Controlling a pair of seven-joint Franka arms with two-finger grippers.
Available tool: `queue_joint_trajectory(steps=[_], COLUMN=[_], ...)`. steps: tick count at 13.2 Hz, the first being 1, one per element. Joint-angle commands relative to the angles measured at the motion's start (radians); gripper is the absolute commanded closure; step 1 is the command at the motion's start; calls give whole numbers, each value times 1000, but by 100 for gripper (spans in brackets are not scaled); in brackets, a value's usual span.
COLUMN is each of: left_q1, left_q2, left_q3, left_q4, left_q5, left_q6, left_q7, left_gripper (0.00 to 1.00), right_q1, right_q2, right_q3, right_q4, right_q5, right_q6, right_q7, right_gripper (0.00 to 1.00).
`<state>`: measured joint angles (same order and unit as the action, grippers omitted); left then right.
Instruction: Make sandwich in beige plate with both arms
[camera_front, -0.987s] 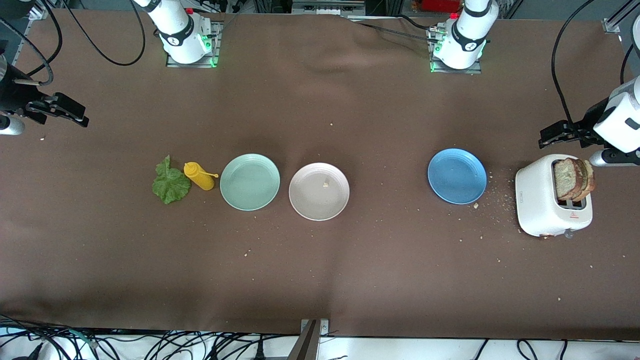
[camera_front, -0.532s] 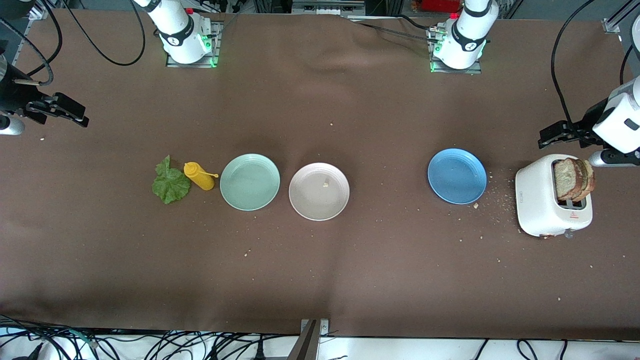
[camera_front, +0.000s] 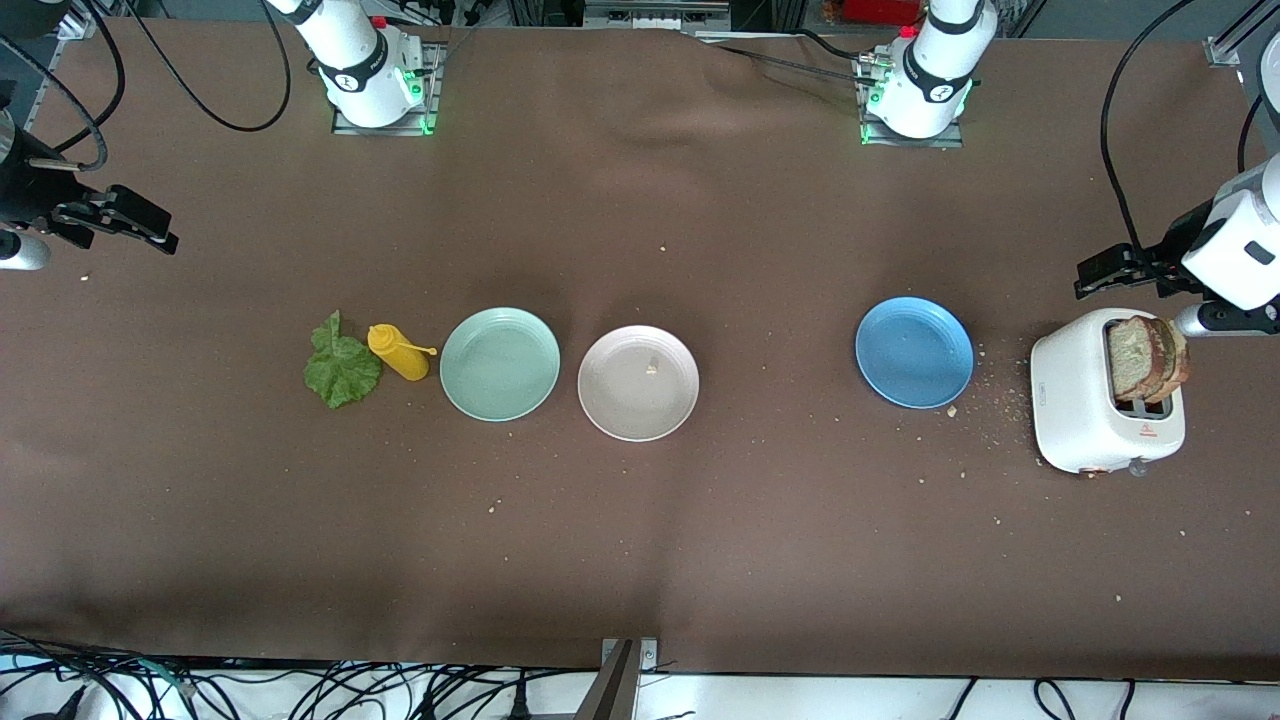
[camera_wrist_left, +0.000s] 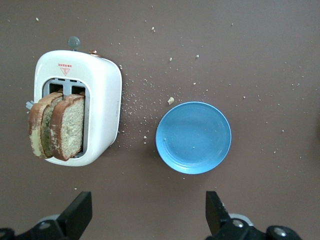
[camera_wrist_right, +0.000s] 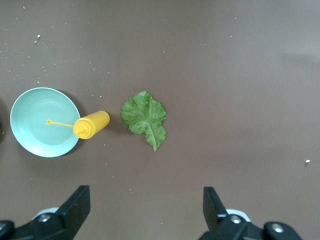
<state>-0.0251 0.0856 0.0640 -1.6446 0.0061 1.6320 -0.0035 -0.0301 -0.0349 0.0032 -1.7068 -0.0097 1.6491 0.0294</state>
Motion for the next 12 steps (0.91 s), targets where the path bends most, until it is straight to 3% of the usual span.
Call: queue_joint_trajectory(steps=[1,12], left_q1=[4,4], left_q2=[-6,-4], left_q3=[0,0], left_q4=[-4,-4], left_q5=[-31,-31], left_q6=[8,6], left_q7=[25,25], left_gripper=[0,0], right_q1=[4,1], right_q2=[16,26], right_q3=[3,0], right_q4=[18,21], right_q5=[5,5], right_q6=[-26,-26], right_q7=[7,-6], right_gripper=[0,0])
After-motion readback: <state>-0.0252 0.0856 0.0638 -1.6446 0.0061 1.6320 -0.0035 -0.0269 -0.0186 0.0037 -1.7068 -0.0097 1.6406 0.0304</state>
